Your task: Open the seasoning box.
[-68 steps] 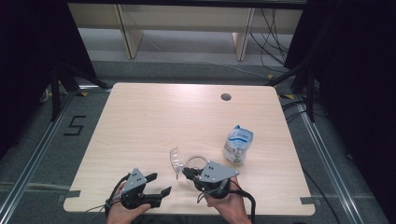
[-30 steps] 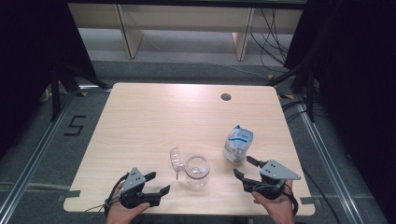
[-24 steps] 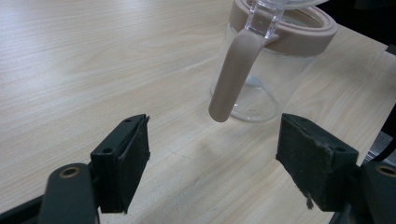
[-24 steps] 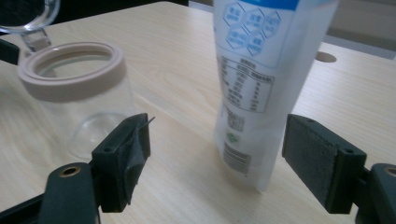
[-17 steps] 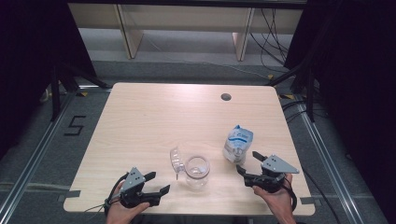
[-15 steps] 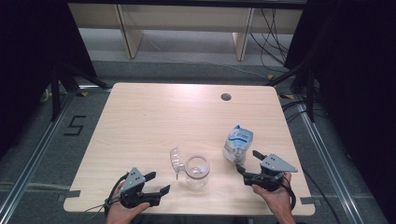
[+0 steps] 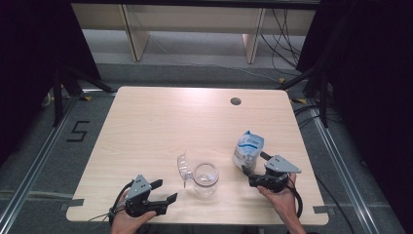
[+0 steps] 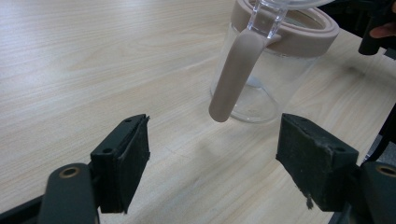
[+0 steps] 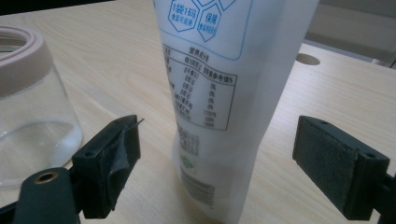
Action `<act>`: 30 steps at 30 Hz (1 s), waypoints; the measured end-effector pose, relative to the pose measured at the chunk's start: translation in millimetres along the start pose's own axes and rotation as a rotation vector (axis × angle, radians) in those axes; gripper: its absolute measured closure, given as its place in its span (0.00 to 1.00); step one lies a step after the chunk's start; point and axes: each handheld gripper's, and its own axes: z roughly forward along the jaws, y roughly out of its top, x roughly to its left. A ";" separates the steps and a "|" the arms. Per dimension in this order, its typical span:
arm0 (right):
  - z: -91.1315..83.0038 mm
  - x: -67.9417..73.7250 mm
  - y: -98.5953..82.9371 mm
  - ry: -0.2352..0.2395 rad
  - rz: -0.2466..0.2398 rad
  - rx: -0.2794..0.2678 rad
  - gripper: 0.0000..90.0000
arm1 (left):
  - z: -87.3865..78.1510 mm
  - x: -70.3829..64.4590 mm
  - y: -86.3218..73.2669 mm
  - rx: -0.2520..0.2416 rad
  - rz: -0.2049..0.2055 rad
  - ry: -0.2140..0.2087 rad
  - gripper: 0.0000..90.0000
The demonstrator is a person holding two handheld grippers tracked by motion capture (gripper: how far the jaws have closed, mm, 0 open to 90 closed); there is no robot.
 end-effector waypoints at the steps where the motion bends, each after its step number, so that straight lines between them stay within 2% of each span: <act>1: 1.4 0.2 -0.2 -0.008 0.005 -0.012 0.18 | 1.0 -1.0 -0.4 -0.005 -0.020 -0.006 0.27; 6: 9.2 -0.2 -1.3 -0.003 0.000 -0.021 0.18 | 2.1 -2.4 -0.4 -0.001 -0.014 -0.017 0.27; 12: 18.0 2.7 -4.5 -0.008 0.000 0.007 0.18 | 2.4 -2.4 0.2 -0.002 -0.014 -0.012 0.27; 13: 20.7 1.2 -4.8 -0.006 -0.028 -0.016 0.18 | 2.7 -2.3 0.4 -0.002 -0.010 -0.015 0.27; 14: 20.4 2.8 -4.9 -0.009 -0.002 0.007 0.18 | 2.5 -2.1 0.8 0.001 0.000 -0.013 0.27; 15: 21.6 2.9 -5.0 -0.007 -0.001 0.008 0.18 | 2.7 -1.4 1.2 0.001 0.013 -0.019 0.27; 17: 24.4 2.6 -5.8 -0.011 0.008 0.003 0.18 | 2.8 -2.4 1.4 0.001 0.008 -0.014 0.27; 18: 25.9 1.8 -6.1 -0.004 0.006 0.002 0.18 | 3.5 -3.4 0.9 -0.003 -0.014 -0.015 0.27; 21: 28.0 0.5 -6.8 0.001 0.015 0.004 0.18 | 3.4 -3.6 1.3 0.006 -0.009 -0.012 0.26; 22: 28.4 0.4 -6.9 -0.011 0.016 -0.001 0.18 | 4.0 -3.2 1.2 0.004 -0.009 -0.020 0.26; 23: 28.3 -0.5 -6.8 -0.009 0.012 0.007 0.18 | 3.5 -3.8 1.4 0.008 -0.007 -0.012 0.26; 24: 30.5 -2.7 -7.2 -0.013 -0.010 -0.020 0.18 | 3.6 -3.6 1.4 0.007 -0.003 -0.013 0.26; 25: 29.2 -1.5 -7.2 -0.008 0.021 0.002 0.18 | 3.5 -3.3 1.7 0.007 0.007 -0.016 0.26; 26: 29.7 -1.8 -7.0 -0.001 0.028 -0.002 0.18 | 3.6 -3.3 1.7 0.006 0.007 -0.016 0.26; 28: 29.7 -2.0 -6.7 -0.004 0.026 -0.007 0.18 | 4.5 -2.8 1.9 0.008 0.007 -0.023 0.26; 30: 29.8 -2.2 -6.5 -0.001 0.019 -0.012 0.18 | 5.8 -3.7 1.6 0.005 -0.010 -0.020 0.26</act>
